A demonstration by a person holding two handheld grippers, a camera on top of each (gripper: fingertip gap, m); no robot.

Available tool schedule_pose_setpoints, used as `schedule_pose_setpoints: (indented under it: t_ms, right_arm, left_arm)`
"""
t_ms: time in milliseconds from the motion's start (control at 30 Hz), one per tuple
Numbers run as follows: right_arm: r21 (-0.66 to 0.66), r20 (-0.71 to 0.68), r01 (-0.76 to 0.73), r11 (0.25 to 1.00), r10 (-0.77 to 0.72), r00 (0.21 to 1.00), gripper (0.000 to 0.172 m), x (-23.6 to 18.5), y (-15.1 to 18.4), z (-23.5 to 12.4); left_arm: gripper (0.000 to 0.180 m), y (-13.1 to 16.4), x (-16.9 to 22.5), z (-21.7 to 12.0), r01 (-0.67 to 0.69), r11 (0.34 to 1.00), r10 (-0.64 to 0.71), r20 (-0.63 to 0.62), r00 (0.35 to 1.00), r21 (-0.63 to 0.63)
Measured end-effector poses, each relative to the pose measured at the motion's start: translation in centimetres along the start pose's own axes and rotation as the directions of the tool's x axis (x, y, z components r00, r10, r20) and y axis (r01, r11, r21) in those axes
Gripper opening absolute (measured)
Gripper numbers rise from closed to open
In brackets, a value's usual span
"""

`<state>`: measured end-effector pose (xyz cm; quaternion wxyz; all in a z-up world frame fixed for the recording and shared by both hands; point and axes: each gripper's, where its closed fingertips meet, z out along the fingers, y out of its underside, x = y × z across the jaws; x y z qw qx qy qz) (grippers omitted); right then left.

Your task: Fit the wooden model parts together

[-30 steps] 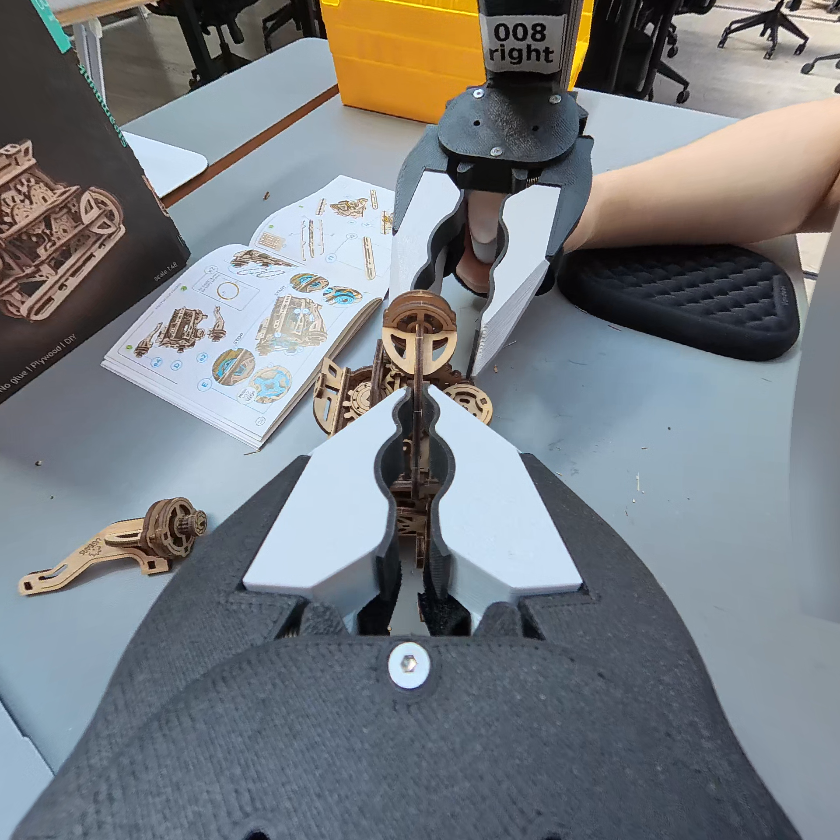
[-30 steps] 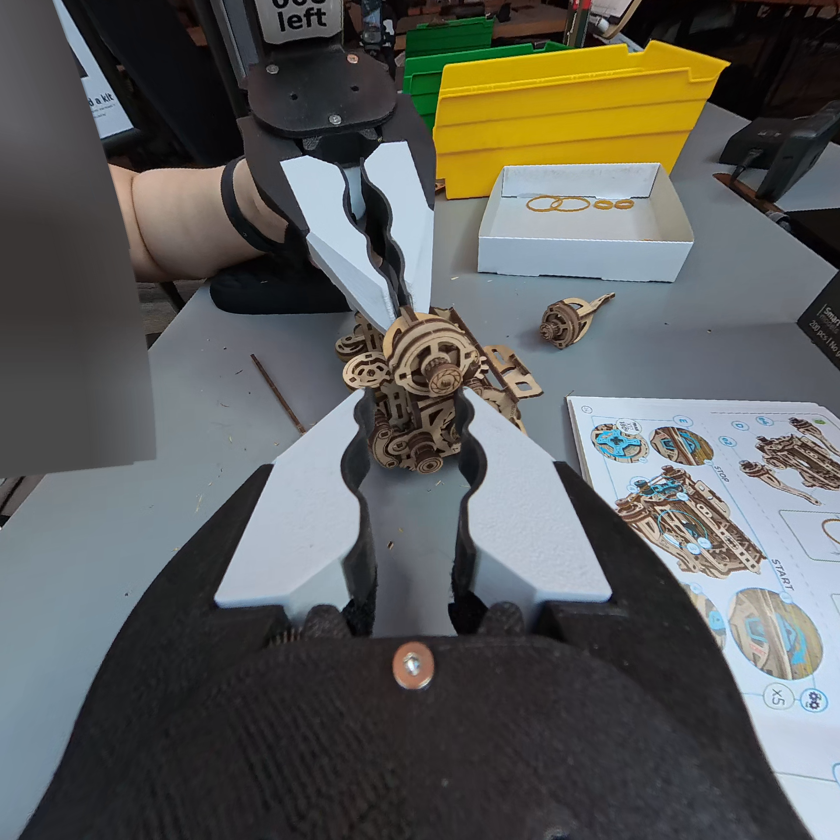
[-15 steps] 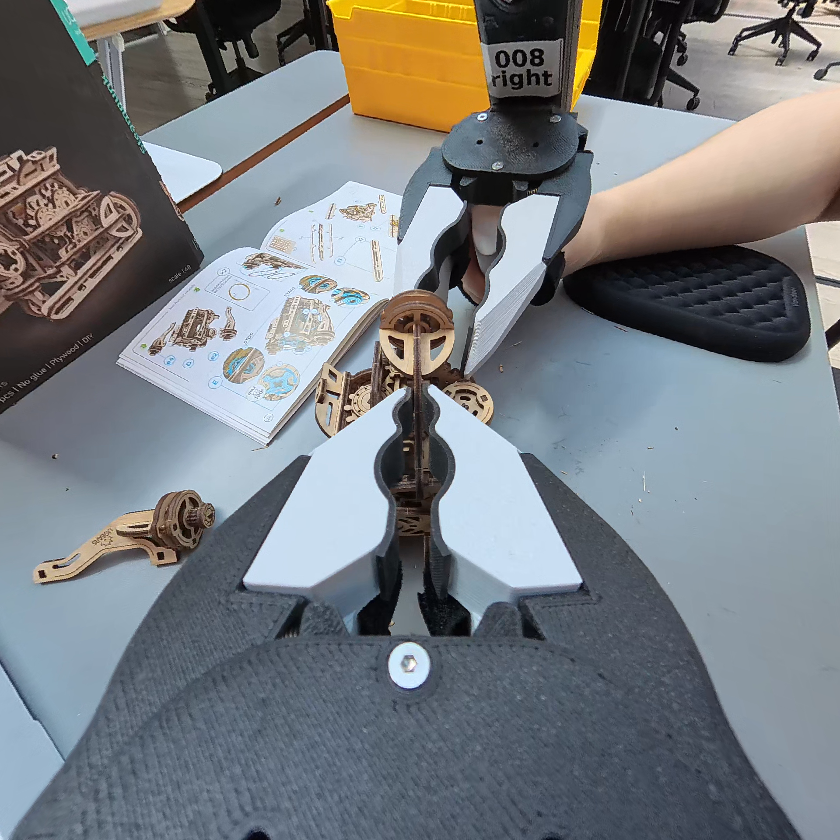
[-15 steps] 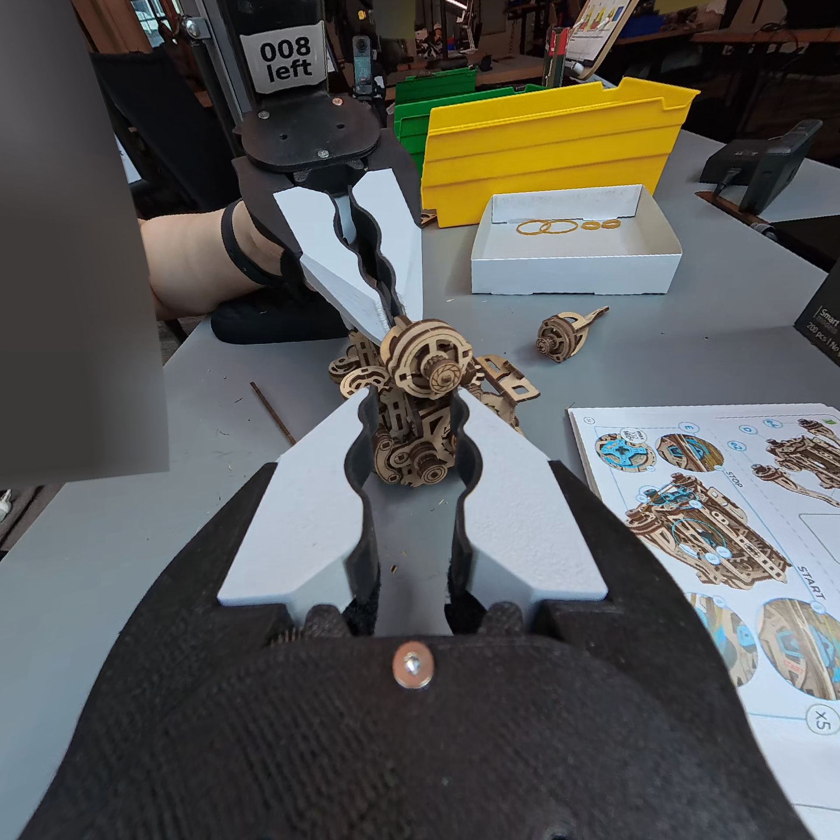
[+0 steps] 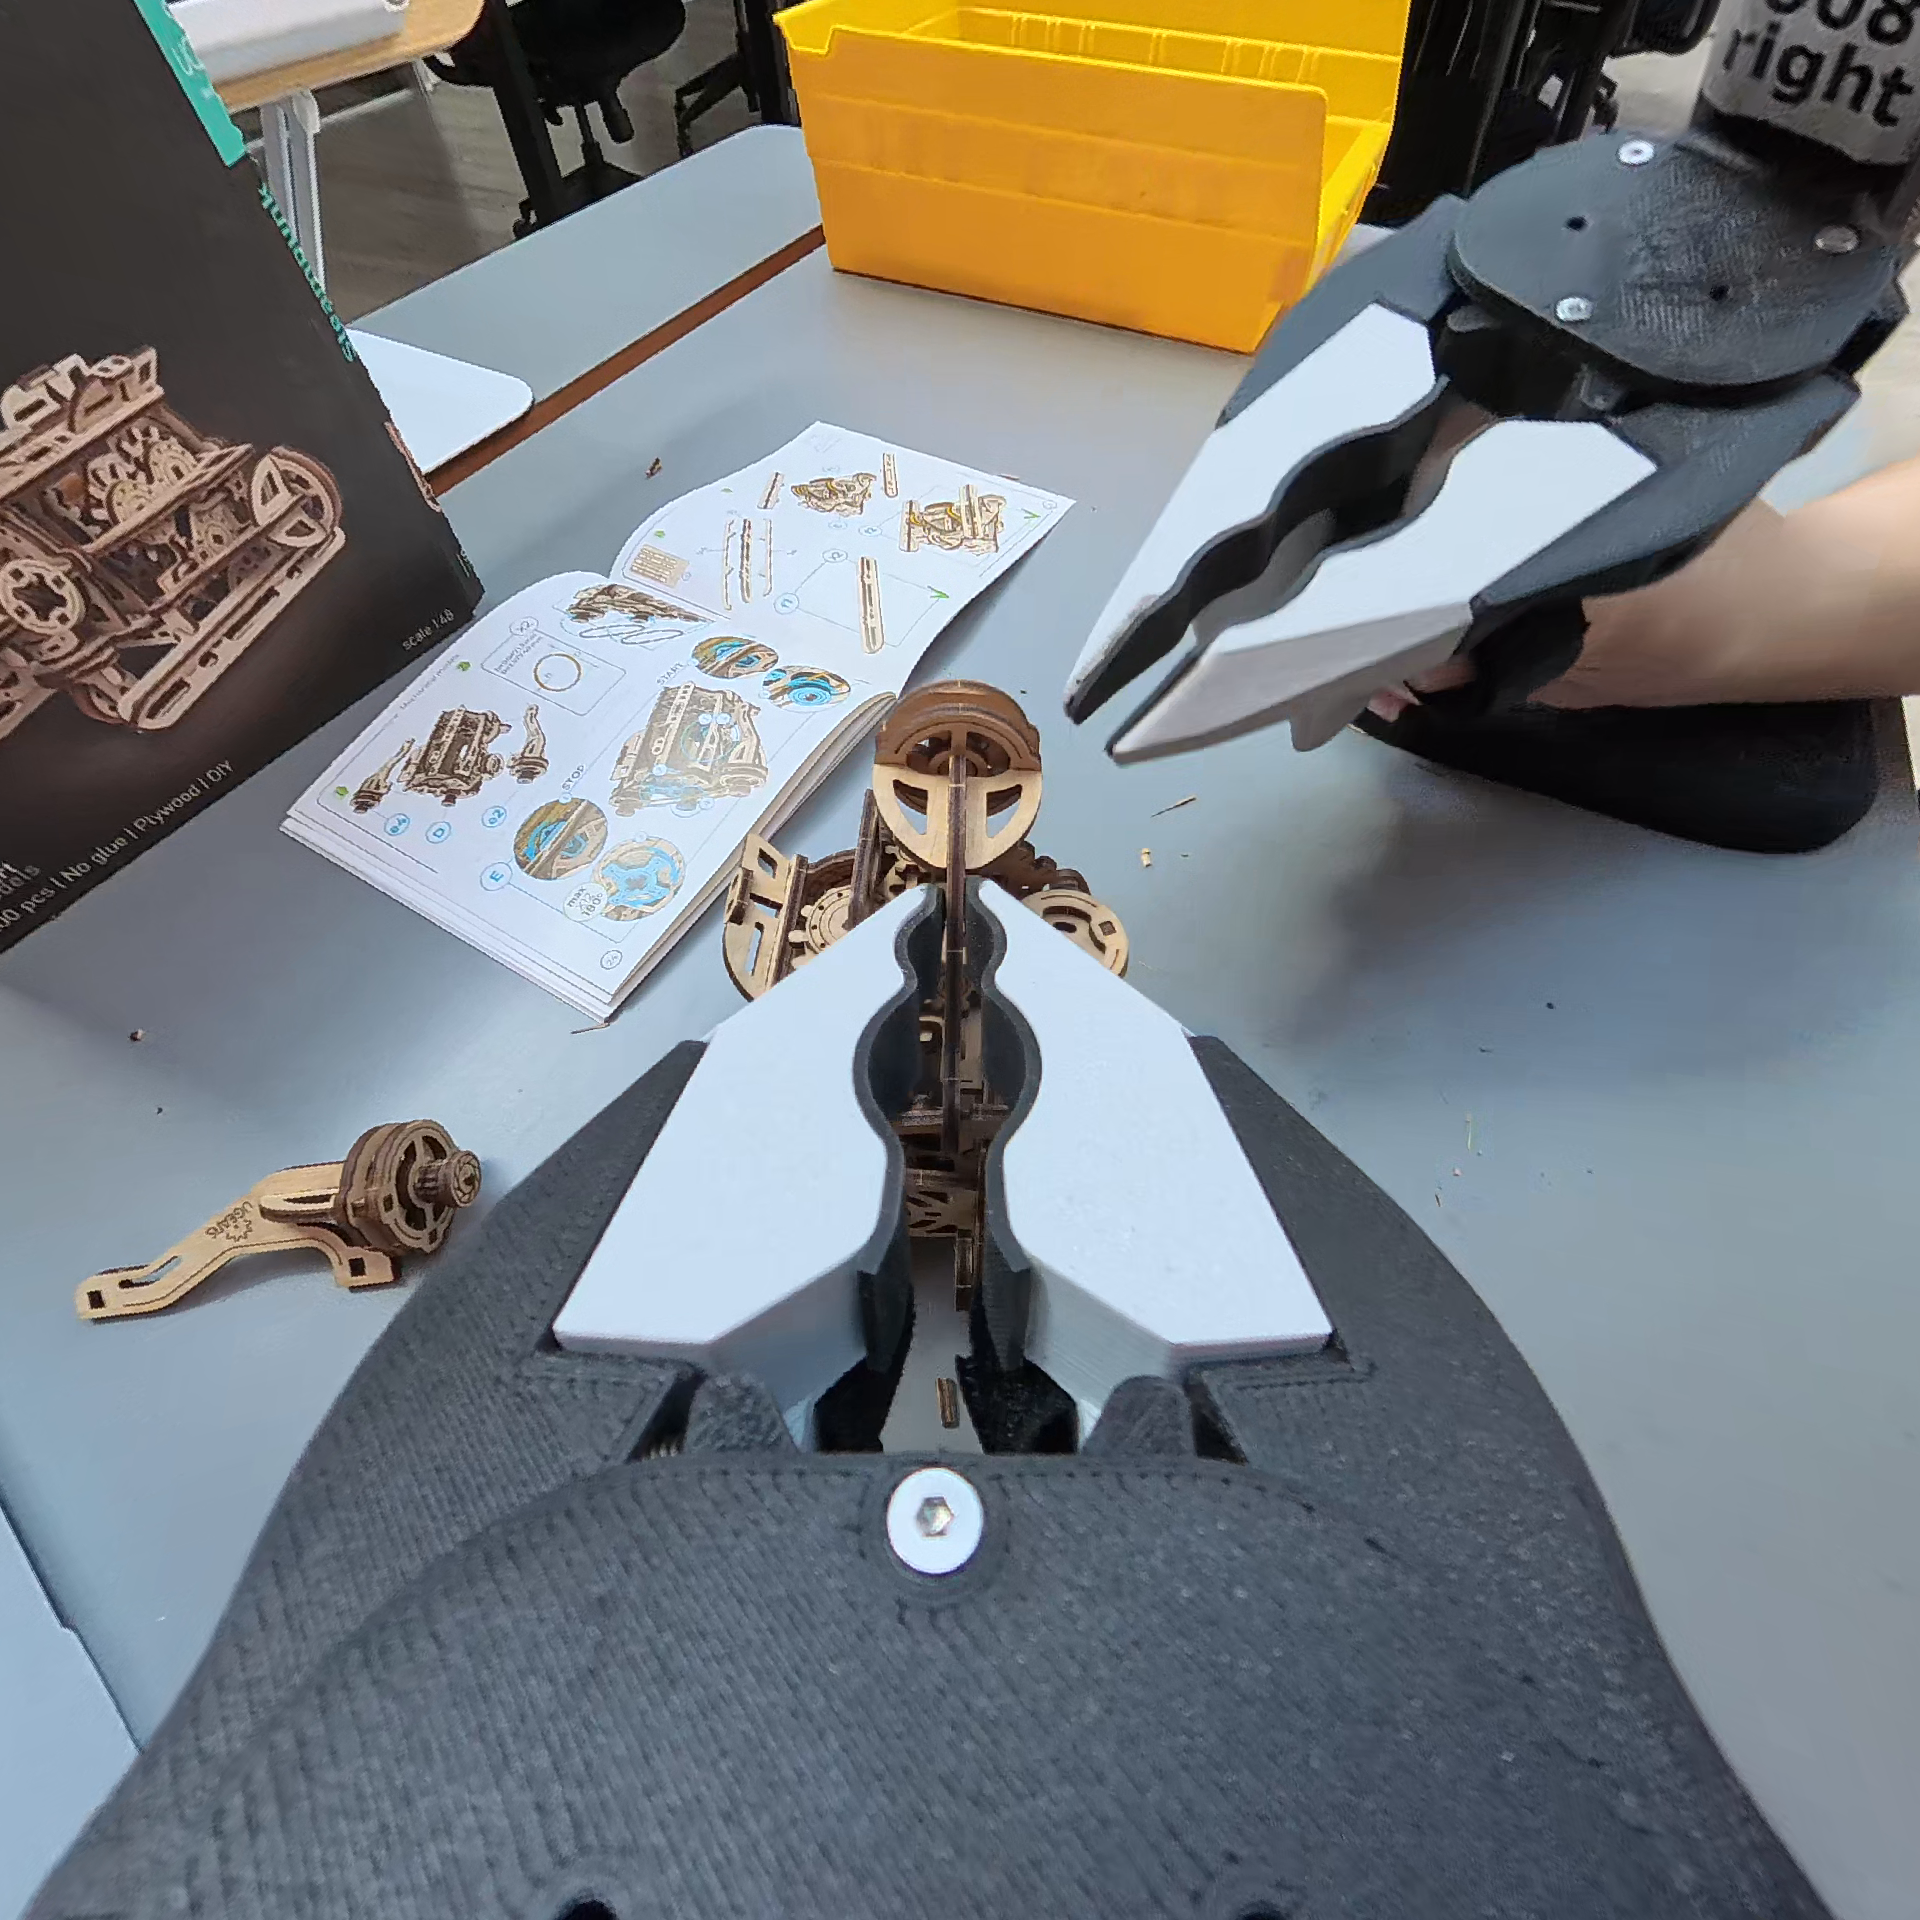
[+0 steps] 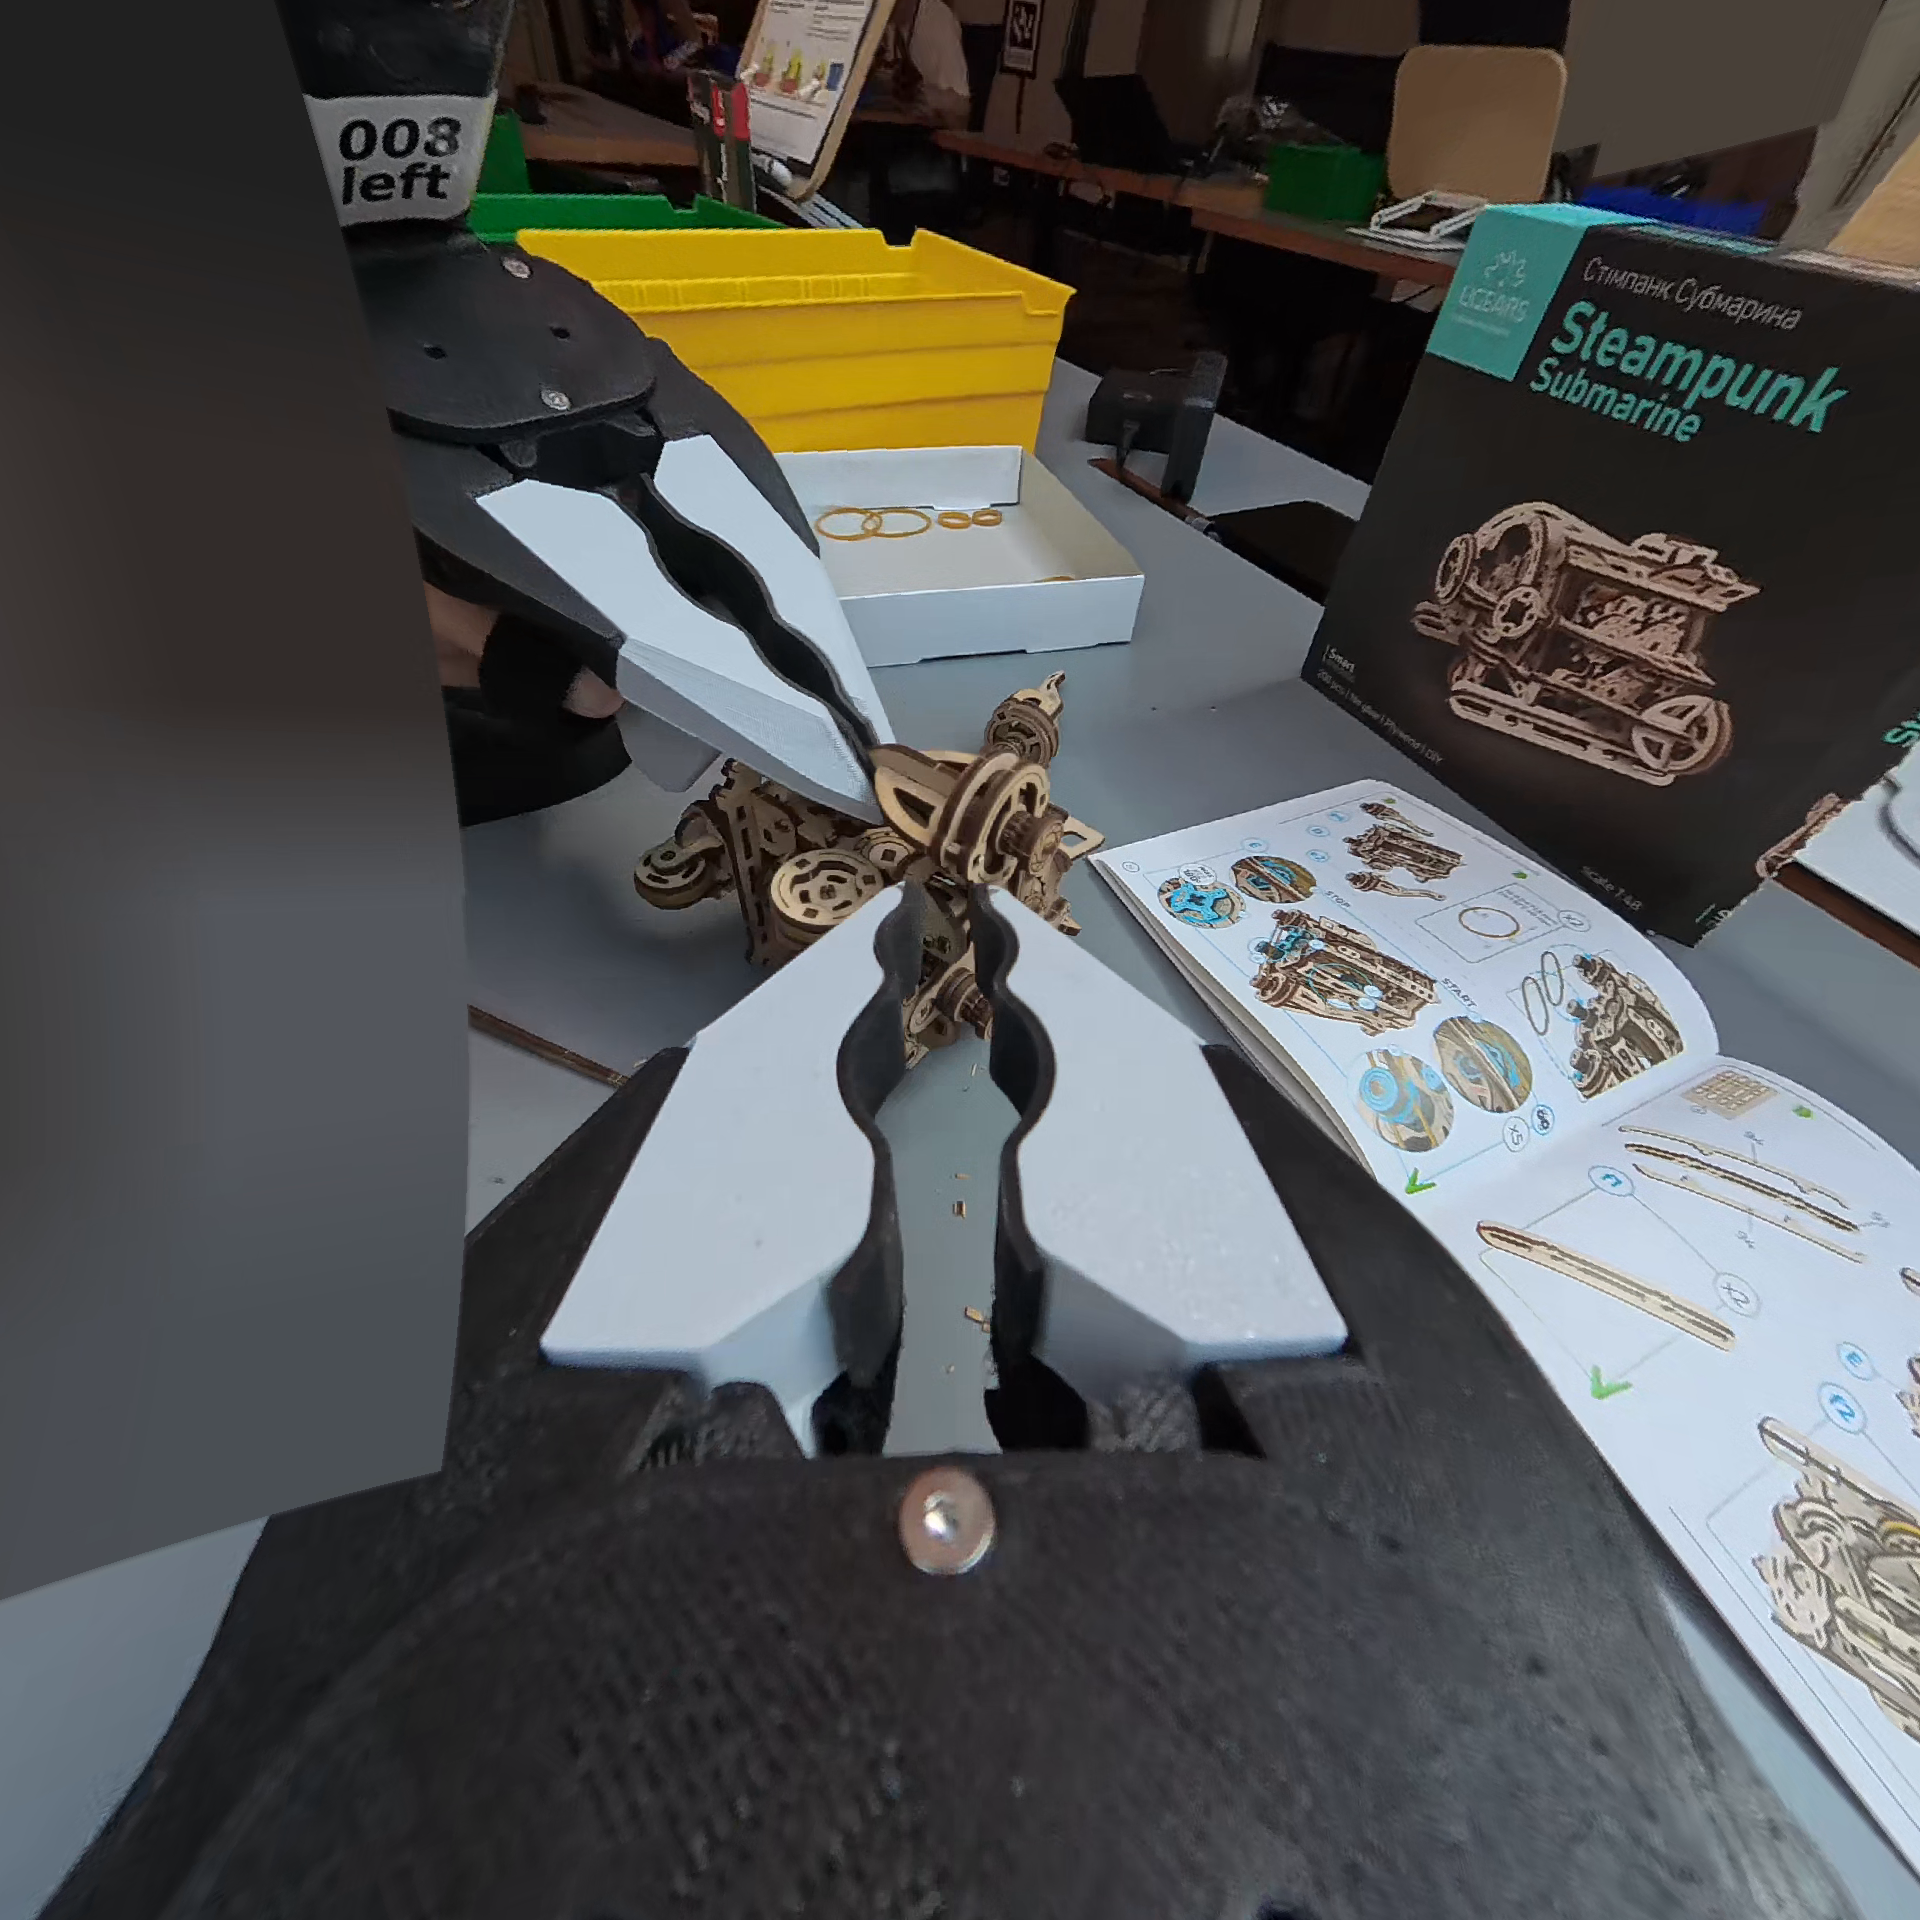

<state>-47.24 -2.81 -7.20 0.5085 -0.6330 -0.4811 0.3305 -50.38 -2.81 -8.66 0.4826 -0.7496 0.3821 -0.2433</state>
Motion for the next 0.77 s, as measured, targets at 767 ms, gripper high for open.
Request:
schedule_pose_setpoints:
  t_ms: [767]
  right_arm:
    - [-0.036, -0.211, -0.184, 0.982, 0.173, 0.962, 0.002, 0.1, 1.3, 2.4]
  left_arm:
    - [0.002, -0.3, 0.2, 0.9, 0.08, 0.996, -0.081, -0.033, 0.996, -0.027]
